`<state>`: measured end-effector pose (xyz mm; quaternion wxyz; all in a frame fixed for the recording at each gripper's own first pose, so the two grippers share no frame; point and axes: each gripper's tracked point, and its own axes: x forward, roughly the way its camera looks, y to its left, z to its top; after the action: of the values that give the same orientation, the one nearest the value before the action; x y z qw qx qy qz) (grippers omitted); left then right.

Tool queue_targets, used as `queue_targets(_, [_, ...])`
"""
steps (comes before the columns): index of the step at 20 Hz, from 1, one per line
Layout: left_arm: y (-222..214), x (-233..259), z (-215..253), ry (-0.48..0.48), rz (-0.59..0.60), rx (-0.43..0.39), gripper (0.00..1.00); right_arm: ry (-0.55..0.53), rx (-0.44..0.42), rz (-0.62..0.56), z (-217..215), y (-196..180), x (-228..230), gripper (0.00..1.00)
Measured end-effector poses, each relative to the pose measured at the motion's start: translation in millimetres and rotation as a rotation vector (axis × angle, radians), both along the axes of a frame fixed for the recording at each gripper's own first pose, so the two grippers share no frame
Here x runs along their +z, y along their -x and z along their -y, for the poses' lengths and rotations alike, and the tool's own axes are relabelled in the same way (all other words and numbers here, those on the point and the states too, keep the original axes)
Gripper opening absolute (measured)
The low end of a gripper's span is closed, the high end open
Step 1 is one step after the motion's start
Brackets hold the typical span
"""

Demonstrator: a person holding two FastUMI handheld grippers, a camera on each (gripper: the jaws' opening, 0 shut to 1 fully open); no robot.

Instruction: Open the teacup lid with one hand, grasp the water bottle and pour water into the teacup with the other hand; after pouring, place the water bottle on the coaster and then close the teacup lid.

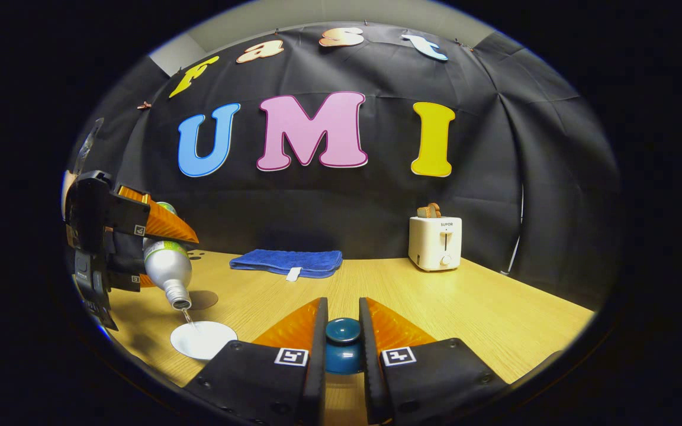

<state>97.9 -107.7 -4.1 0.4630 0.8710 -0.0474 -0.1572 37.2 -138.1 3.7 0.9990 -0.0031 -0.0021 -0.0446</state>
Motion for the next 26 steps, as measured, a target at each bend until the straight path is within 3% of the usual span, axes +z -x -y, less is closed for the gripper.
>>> queue_targets(26, [5.0,-0.1,4.8,-0.029,0.037,-0.027,0.82,0.000,0.000,0.000,0.0,0.5,-0.5,0.31])
